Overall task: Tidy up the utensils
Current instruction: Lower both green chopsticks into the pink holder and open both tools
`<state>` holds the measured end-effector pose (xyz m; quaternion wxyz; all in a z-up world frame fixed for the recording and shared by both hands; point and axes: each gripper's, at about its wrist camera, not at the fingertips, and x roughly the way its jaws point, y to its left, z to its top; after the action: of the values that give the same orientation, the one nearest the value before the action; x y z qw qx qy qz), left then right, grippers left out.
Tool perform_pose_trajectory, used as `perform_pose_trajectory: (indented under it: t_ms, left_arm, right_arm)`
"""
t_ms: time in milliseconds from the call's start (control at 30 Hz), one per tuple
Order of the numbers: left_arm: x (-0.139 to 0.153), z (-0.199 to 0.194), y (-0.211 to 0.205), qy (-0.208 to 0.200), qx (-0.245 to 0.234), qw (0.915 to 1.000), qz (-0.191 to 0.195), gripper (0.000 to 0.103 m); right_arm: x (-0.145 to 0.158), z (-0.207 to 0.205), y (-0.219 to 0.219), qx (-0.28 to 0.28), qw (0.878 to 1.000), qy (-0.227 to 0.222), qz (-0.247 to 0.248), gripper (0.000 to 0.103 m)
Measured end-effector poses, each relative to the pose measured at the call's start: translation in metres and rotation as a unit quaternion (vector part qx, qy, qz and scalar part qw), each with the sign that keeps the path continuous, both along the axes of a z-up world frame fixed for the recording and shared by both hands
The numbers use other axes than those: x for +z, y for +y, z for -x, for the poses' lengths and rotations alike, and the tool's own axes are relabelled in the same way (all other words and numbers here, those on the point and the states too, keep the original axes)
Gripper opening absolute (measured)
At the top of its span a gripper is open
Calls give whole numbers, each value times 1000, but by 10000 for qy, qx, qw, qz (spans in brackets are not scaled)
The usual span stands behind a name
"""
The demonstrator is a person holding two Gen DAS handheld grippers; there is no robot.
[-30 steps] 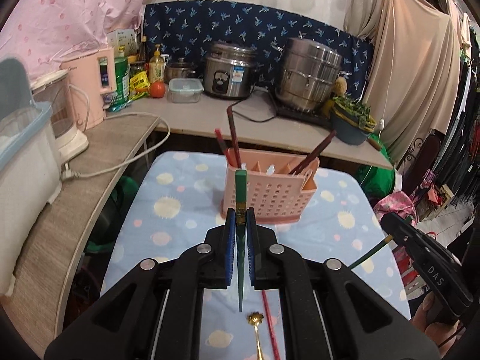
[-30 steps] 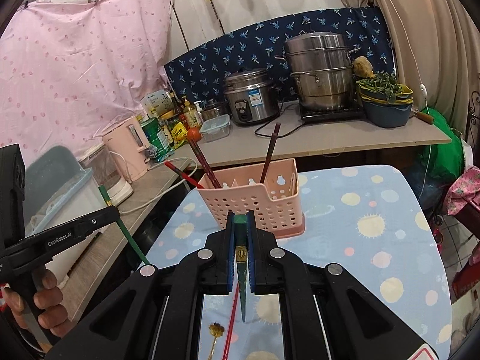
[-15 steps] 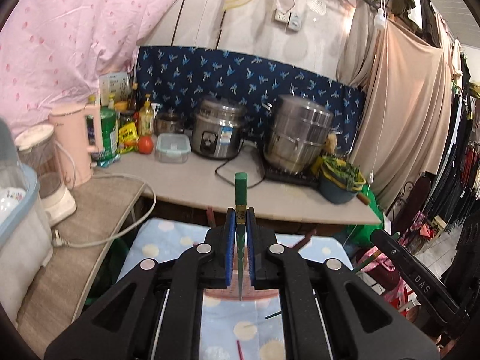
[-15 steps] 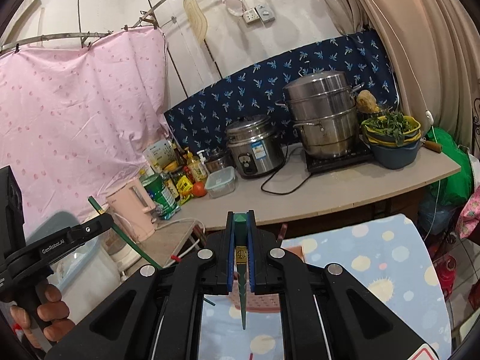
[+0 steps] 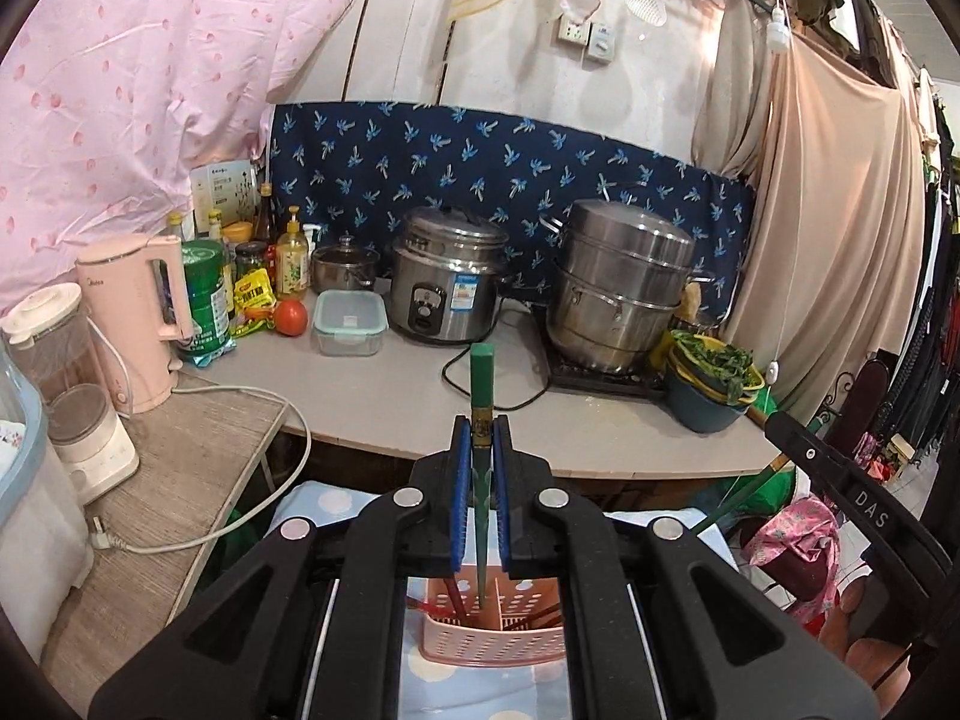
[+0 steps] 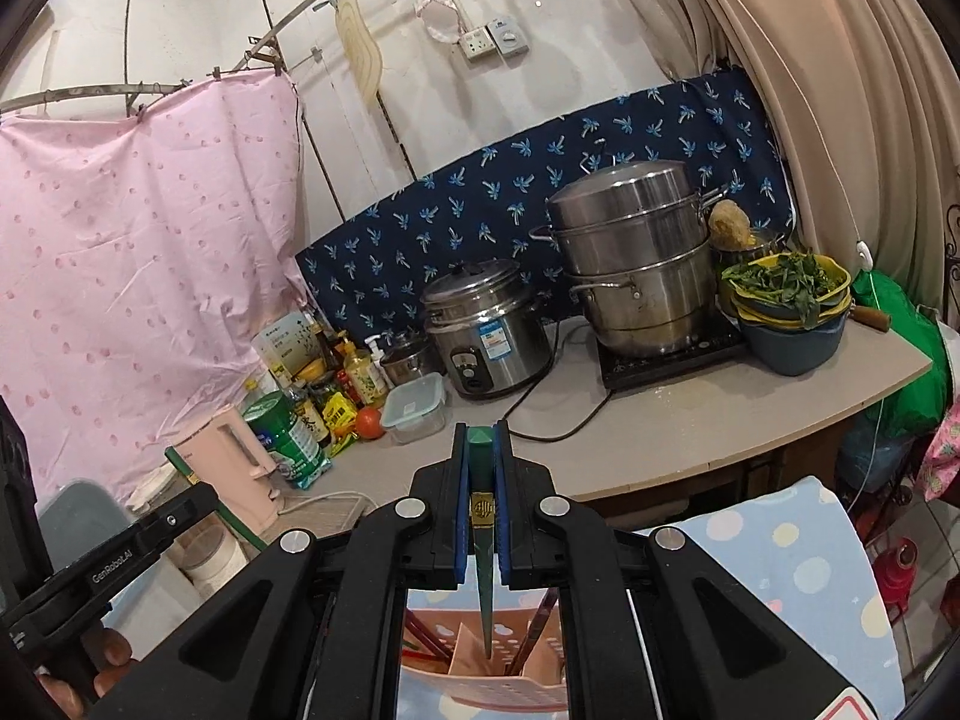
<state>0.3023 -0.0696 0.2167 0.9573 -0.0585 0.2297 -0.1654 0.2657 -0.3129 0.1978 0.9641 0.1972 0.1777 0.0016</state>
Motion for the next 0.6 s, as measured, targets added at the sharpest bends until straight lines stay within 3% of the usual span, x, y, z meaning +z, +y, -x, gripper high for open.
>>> perform_pose_trajectory:
  t_ms: [267,600]
  left_arm:
    - [-44,-24,-7,454,13,9989,-89,7]
    - [-67,-34,-12,698,-17,9975,-139,7]
  right_arm:
    - [-40,-19,12,170,9989,426,42,7]
    - [-59,-26,18,243,9973,682,141,7]
